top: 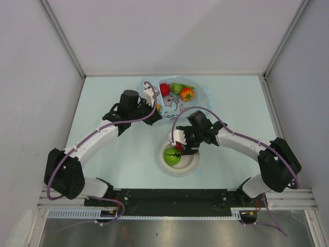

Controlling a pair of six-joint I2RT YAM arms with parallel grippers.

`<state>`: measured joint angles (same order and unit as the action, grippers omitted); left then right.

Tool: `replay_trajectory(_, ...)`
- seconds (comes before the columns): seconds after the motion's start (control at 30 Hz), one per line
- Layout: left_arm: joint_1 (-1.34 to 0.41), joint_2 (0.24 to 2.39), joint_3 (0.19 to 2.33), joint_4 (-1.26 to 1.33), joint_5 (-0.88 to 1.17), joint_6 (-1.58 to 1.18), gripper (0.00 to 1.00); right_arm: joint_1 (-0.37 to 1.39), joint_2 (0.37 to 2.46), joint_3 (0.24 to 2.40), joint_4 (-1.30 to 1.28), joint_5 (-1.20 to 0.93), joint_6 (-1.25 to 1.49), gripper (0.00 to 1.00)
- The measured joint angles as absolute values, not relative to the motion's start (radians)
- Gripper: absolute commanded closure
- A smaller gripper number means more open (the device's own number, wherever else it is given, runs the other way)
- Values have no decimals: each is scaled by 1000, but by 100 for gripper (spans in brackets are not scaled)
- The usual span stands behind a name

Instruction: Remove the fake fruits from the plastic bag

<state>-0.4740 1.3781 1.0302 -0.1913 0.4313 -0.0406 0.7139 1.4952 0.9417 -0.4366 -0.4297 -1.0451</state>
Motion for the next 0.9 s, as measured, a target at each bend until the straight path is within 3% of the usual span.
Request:
replay_trajectory(0.03, -474, 1375, 1028, -192, 431, -40, 100, 715, 1496, 942, -434, -427, -1040, 0)
replay_trajectory(0.33, -476, 1374, 1026, -193, 431, -41, 99, 719, 1501, 931, -433, -397, -987, 0)
replay_trajectory(0.6, -476, 1374, 1026, -192, 431, -42, 100, 709, 1374, 932, -436, -374, -938, 0)
replay_trajectory(0.77, -476, 1374, 1026, -192, 434, -43, 100, 616, 1365, 983, -337, -339, -686, 1)
replay_trajectory(0.9, -467, 1374, 1026, -194, 438, -44, 100, 488, 1473, 1121, -198, -271, -410, 8)
